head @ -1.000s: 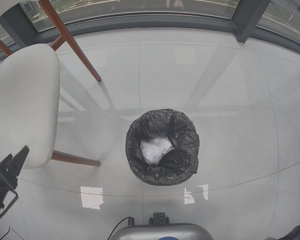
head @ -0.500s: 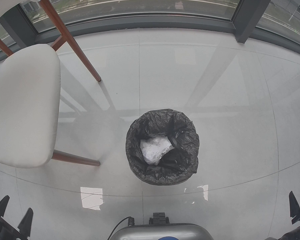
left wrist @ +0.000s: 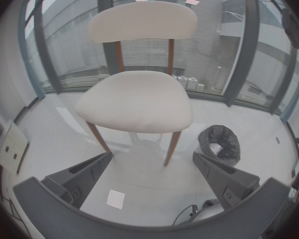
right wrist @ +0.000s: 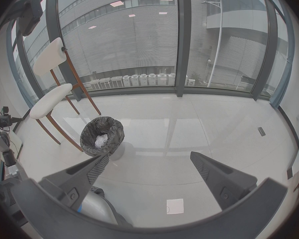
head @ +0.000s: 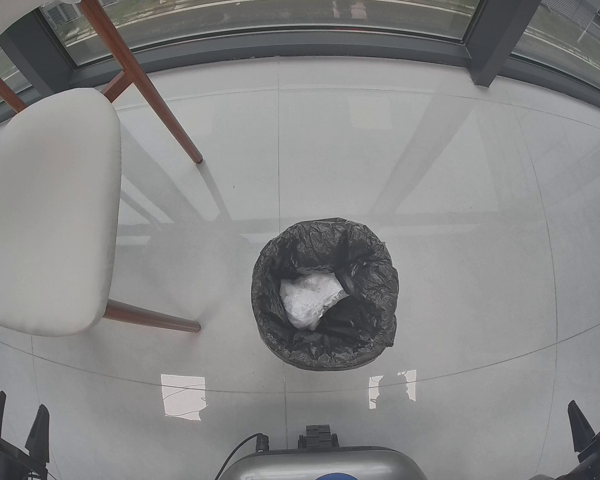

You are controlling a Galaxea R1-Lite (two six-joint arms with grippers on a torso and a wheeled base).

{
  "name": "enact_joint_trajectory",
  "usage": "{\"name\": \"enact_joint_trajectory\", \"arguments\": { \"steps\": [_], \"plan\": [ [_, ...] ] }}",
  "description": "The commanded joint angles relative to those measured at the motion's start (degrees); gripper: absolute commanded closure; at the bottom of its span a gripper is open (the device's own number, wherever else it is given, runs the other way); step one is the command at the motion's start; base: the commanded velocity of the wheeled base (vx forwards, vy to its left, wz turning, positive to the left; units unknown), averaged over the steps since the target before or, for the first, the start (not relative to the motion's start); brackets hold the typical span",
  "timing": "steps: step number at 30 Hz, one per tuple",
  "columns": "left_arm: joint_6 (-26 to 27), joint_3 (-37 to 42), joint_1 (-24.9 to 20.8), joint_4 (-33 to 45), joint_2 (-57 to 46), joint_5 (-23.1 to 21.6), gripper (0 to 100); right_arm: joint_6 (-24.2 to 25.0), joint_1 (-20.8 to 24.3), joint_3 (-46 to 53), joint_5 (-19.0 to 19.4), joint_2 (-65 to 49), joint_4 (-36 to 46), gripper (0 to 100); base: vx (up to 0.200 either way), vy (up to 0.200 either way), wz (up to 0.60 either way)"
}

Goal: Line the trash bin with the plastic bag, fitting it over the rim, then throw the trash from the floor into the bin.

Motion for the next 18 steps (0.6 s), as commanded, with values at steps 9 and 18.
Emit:
{"name": "enact_joint_trajectory", "arguments": {
  "steps": [9,18],
  "plan": [
    [-3.49,1.26,0.28,-1.38,0.33,10.73,0,-0.98,-6.55,1.01,1.69,-1.09,0.23,0,0.000,0.000,0.00],
    [-3.67,1.26,5.20,-1.73,-4.77,10.47,0,0.77,-4.27,1.01,-0.86,-5.22,0.05,0,0.000,0.000,0.00]
  ]
}}
